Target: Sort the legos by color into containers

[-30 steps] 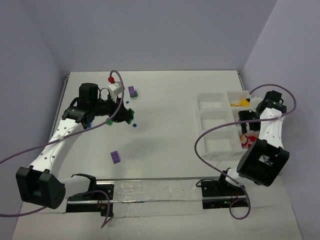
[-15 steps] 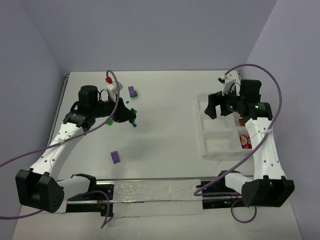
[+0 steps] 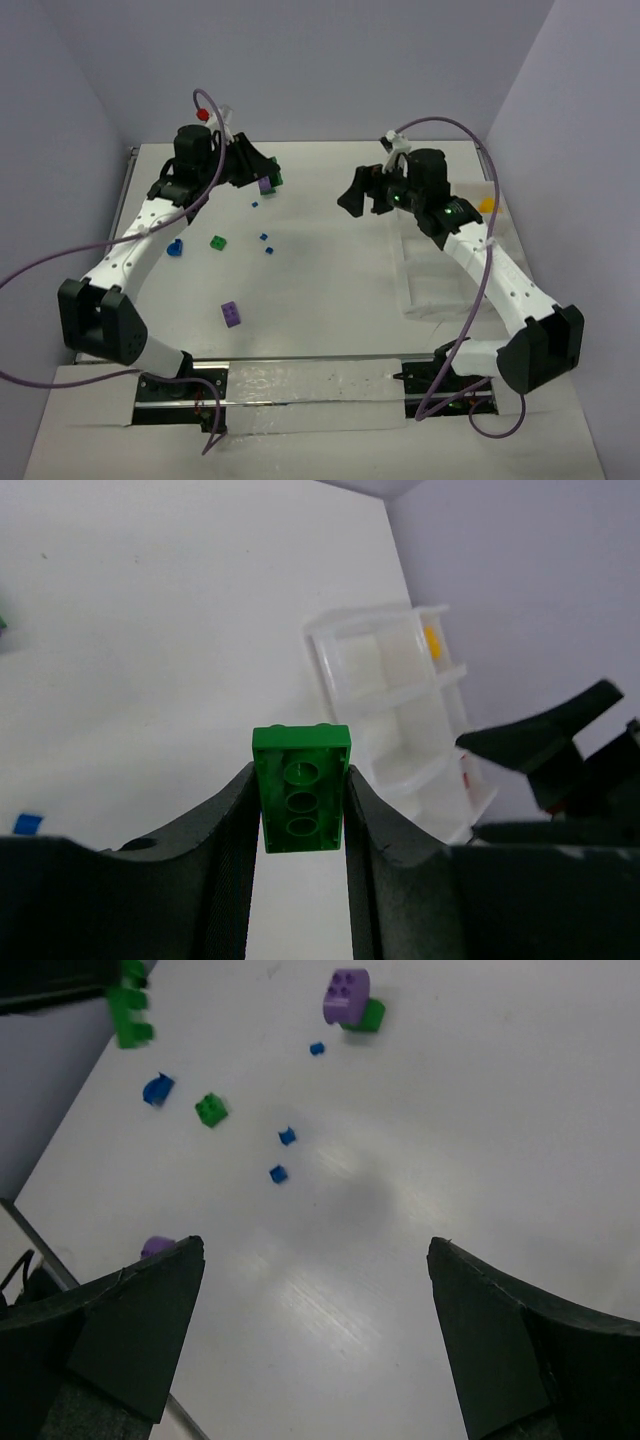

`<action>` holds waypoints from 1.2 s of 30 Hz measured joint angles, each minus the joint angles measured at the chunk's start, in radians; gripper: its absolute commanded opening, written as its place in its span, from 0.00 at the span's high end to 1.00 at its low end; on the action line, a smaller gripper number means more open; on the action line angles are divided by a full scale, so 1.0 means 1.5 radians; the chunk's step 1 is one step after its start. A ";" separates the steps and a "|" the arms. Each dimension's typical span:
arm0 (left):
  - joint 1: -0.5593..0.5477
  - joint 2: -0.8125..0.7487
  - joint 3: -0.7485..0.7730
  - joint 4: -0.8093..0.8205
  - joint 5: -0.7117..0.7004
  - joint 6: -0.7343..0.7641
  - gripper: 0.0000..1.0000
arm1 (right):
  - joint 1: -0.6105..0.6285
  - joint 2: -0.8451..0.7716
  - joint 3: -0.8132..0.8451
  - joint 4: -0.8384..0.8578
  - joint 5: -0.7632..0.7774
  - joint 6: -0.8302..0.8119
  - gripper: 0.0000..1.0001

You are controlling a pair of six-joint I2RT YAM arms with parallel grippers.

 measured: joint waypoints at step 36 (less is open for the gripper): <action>-0.017 0.113 -0.027 0.206 0.012 -0.306 0.92 | 0.109 0.349 0.312 0.090 0.023 0.057 0.88</action>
